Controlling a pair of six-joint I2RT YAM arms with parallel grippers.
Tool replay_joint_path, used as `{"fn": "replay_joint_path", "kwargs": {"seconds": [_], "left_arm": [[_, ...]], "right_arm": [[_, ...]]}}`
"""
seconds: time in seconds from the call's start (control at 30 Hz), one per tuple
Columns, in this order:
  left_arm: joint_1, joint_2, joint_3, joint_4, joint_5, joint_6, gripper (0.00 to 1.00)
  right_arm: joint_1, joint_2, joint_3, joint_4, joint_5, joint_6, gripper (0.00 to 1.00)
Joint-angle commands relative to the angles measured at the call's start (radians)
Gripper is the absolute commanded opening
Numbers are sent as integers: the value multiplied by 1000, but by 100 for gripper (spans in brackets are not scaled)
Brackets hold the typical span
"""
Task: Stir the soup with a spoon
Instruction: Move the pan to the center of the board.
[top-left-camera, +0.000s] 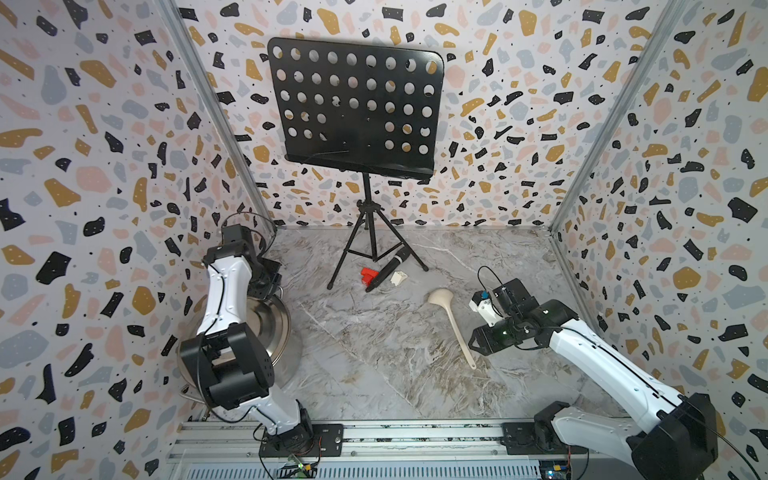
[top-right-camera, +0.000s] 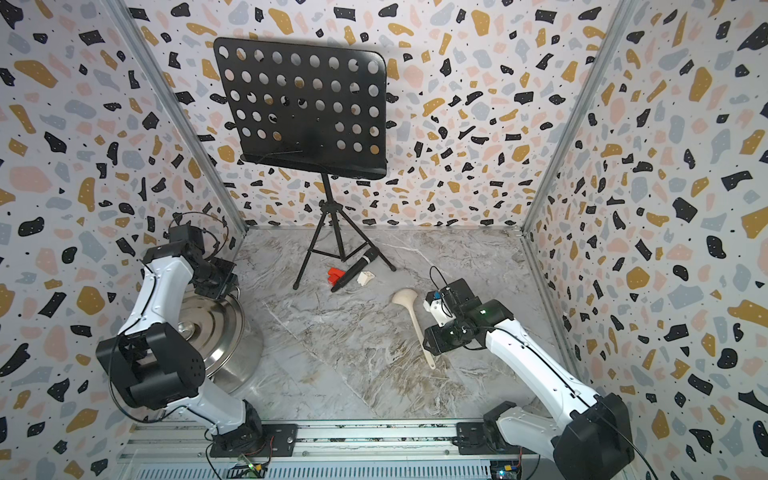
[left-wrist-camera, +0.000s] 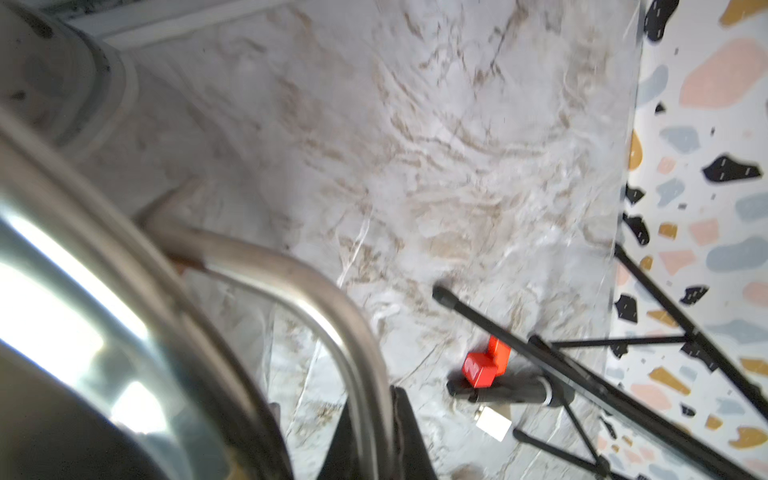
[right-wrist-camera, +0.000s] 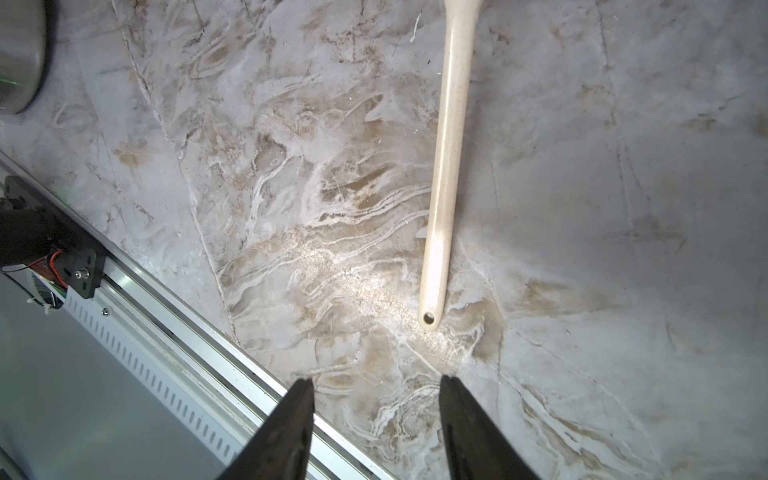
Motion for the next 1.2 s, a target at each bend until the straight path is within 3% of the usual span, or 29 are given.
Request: {"fn": "replay_joint_path", "kwargs": {"seconds": [0.0,0.17,0.4,0.57,0.7,0.83,1.1,1.17], "left_arm": [[-88,-107,-54,-1,21,-50,0],[-261,-196,-103,-16,-12,-97,0],[-559,-214,-106,-35,-73,-169,0],[-769,-131,-54,-10,-108,-210,0],[-908,4,76,-17,-137,-204,0],[-996,116,190,-16,-143,-185,0],[-1082,319,400,-38,-109,-143,0],[-1091,323,403,-39,-112,-138,5]], "right_arm": [[5,-15,24,-22,35,5,54],[4,-17,37,-45,101,21,54],[-2,-27,43,-52,141,68,54],[-34,-30,45,-51,170,96,54],[-74,-40,48,-53,181,104,55],[-96,-59,40,-58,199,114,55],[-106,-92,28,-84,210,125,55],[-105,-96,30,-96,212,118,55]]}}
